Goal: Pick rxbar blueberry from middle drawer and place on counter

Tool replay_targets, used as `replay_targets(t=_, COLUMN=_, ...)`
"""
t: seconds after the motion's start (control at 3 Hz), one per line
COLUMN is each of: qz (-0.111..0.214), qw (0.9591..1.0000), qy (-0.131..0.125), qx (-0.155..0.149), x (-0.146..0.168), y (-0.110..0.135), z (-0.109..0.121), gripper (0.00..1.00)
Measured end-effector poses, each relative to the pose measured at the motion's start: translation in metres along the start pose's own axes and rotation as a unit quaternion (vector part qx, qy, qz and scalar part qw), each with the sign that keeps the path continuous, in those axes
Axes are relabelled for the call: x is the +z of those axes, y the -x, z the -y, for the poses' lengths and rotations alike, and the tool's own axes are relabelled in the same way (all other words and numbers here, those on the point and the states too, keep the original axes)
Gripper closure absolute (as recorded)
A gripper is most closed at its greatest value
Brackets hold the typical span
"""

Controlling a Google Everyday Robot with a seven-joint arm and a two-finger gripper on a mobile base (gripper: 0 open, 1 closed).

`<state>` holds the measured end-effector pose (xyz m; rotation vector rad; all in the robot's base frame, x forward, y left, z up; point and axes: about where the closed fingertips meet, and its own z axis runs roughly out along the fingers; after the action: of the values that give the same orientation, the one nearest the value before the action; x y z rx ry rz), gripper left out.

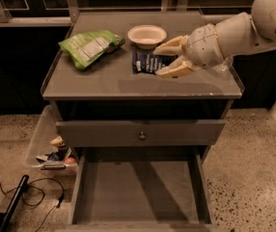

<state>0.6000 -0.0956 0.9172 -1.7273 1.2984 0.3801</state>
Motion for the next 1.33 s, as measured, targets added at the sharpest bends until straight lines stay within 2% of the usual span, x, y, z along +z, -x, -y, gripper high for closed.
replay_targets(t=0.33, qz=0.013, qw=0.9987, qy=-0.031, qx=0.038, x=0.020, y=-0.029, z=0.032, gripper=1.00)
replay_targets(t=0.67, qz=0.013, qw=0.9942, qy=-0.049, qx=0.095, x=0.029, y=-0.053, z=0.054, gripper=1.00)
replay_targets(t=1.0, qz=-0.005, qw=0.9875, qy=-0.052, qx=0.148, x=0.027, y=-0.076, z=0.060, gripper=1.00)
replay_targets(t=1.33, qz=-0.034, qw=0.9803, qy=-0.044, qx=0.189, x=0.020, y=-0.095, z=0.054, gripper=1.00)
